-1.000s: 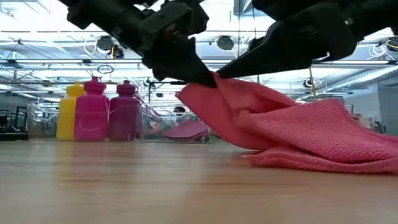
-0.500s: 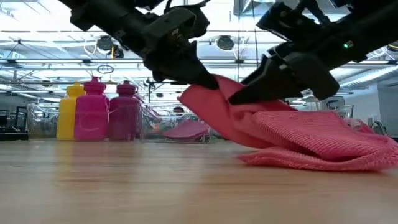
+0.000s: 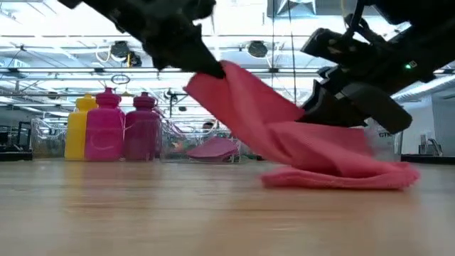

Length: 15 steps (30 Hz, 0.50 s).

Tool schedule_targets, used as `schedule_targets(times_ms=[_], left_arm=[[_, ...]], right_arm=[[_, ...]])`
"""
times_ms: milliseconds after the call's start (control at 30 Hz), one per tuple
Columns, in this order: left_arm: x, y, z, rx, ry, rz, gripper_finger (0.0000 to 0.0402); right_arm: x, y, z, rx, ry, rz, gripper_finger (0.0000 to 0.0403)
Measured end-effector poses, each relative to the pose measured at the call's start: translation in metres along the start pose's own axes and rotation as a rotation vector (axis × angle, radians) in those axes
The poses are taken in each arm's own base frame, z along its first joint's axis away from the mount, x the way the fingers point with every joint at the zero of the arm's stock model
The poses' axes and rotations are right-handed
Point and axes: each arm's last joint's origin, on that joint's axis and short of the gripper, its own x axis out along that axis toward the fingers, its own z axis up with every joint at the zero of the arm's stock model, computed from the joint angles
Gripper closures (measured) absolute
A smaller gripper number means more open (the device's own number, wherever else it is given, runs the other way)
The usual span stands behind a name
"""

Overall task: Pick & Place Sports Items
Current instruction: Adjust the pink microfiber towel

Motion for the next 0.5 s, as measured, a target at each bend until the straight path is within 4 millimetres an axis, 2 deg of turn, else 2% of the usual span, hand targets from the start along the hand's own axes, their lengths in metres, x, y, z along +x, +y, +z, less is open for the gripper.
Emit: schedule_targets(times_ms=[200,400,500], left_arm=[[-0.0091,-0.0019,0.0011,0.016,-0.002,0.001,0.0401],[-0.0096,-0.0024,-0.0003,0.024,0.01,0.001,0.0401],[-0.0095,-0.0021,-0.0002,0.024,0.01,0.002,0.0401]], right_arm=[[0.0,0.0,-0.0003,-0.003,0.002,0.0,0.0336],[-0.0024,-0.0021,0.0004,-0.011,0.009,0.001,0.0397],[-0.0082,-0.0068,0.0046,-0.003,0.0,0.003,0.0401]])
